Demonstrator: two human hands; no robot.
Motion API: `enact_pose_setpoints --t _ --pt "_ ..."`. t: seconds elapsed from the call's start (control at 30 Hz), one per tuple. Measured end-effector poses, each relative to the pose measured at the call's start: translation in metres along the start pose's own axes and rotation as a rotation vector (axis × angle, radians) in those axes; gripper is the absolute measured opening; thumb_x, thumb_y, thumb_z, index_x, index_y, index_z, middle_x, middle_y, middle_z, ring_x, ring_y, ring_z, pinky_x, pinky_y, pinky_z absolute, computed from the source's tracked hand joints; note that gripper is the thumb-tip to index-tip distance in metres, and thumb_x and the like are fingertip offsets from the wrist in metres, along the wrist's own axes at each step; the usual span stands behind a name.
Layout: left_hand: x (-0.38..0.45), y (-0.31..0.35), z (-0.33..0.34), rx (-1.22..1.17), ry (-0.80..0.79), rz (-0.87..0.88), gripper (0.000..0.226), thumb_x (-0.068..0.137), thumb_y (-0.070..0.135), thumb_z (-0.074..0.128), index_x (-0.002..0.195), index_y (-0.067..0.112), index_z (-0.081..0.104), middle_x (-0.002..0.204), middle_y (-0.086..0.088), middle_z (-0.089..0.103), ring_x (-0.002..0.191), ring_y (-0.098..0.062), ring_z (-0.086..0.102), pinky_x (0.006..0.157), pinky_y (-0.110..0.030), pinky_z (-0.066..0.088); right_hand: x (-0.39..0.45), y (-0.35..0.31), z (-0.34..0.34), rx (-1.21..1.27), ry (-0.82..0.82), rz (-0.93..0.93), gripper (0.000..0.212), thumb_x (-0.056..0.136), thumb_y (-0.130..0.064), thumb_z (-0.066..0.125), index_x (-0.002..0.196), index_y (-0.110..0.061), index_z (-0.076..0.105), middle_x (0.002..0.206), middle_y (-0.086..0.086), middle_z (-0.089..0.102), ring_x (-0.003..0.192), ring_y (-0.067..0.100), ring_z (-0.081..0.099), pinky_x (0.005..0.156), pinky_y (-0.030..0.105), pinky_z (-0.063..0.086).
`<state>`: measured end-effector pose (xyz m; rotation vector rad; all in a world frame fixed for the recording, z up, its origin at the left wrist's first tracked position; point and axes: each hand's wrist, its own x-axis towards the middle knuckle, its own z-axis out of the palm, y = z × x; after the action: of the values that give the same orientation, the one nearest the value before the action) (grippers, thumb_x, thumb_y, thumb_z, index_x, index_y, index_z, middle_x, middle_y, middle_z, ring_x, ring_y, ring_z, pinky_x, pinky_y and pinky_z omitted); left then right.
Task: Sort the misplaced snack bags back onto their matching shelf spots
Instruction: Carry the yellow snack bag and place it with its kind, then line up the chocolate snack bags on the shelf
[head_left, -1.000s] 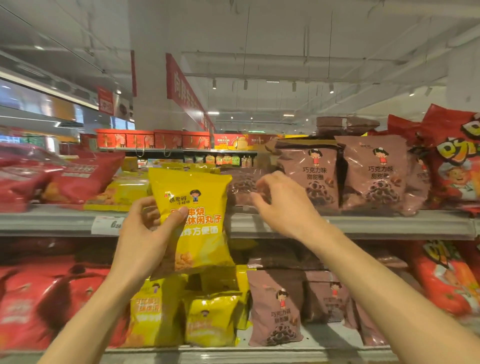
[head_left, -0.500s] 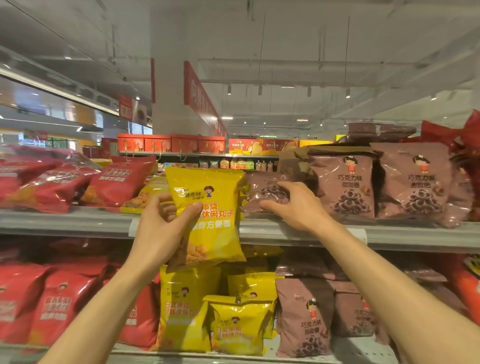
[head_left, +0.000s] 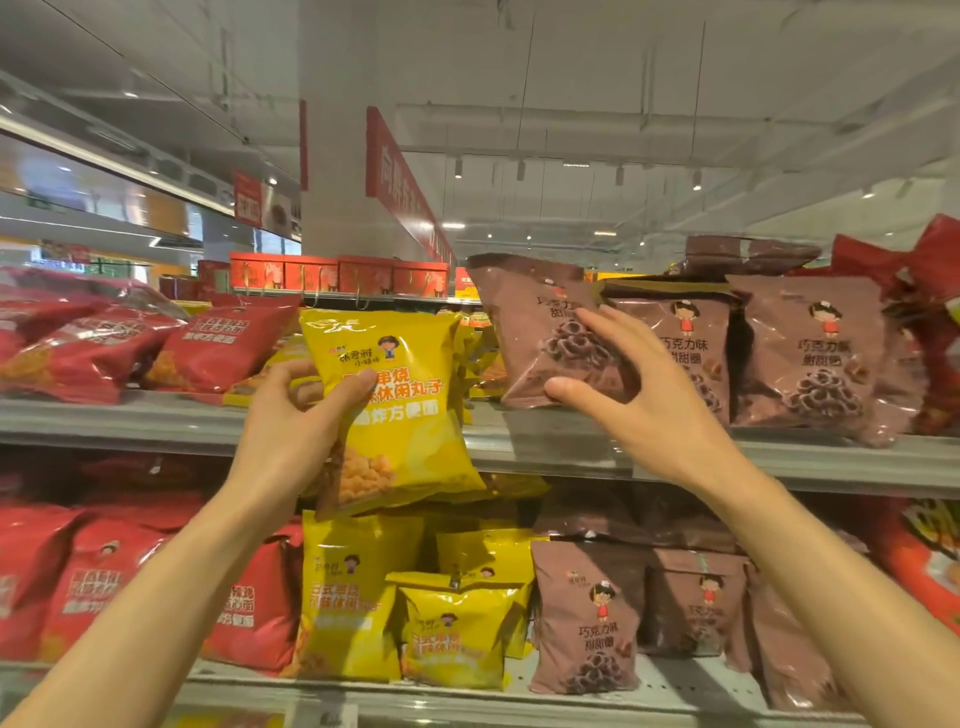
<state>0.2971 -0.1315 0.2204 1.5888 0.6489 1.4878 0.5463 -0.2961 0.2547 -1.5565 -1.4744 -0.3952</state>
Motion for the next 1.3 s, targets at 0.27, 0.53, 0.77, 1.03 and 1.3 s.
enact_pose_setpoints --t 0.27,0.53,0.77,1.03,1.3 --pt "0.017 0.023 0.057 -0.035 -0.030 0.059 0.047 0.086 0.035 0.077 0.125 0.016 0.058 0.099 0.007 0.074 0.073 0.006 0.072 0.062 -0.022 0.055 -0.045 0.028 -0.044 -0.085 0.163 -0.157 0.081 0.080 -0.050 0.071 0.152 -0.032 0.039 0.164 -0.014 0.019 0.150 -0.003 0.017 0.116 0.018 0.021" --pt "0.065 0.041 0.126 0.049 -0.058 0.113 0.052 0.086 0.044 0.076 0.126 0.016 0.056 0.101 0.003 0.073 0.081 -0.009 0.072 0.062 -0.024 0.056 -0.072 0.061 -0.061 -0.117 0.215 -0.090 0.082 0.077 -0.052 0.070 0.150 -0.029 0.041 0.163 -0.011 0.018 0.151 -0.001 0.015 0.117 0.024 0.020" --pt "0.090 0.024 0.152 0.388 -0.256 0.038 0.059 0.082 0.060 0.070 0.113 0.011 0.065 0.104 -0.006 0.073 0.096 -0.026 0.070 0.090 -0.044 0.057 -0.082 0.071 -0.053 -0.128 0.185 0.015 0.088 0.073 -0.053 0.074 0.151 -0.031 0.038 0.162 -0.017 0.010 0.139 -0.010 0.018 0.113 0.024 0.023" --pt "0.081 0.016 0.165 0.901 -0.234 0.123 0.068 0.089 0.060 0.064 0.120 0.000 0.059 0.119 -0.023 0.065 0.102 -0.033 0.066 0.081 -0.042 0.054 -0.084 0.073 -0.046 -0.132 0.148 0.117 0.094 0.073 -0.051 0.081 0.151 -0.040 0.028 0.162 -0.020 0.008 0.127 -0.009 0.023 0.105 0.024 0.029" --pt "0.048 0.005 0.147 0.715 -0.072 0.477 0.043 0.095 0.046 0.061 0.127 0.018 0.058 0.120 -0.006 0.057 0.100 -0.024 0.063 0.082 -0.039 0.052 -0.087 0.078 -0.050 -0.028 0.105 0.140 0.100 0.071 -0.048 0.084 0.151 -0.044 0.025 0.155 -0.014 0.024 0.129 -0.005 0.033 0.106 0.019 0.029"
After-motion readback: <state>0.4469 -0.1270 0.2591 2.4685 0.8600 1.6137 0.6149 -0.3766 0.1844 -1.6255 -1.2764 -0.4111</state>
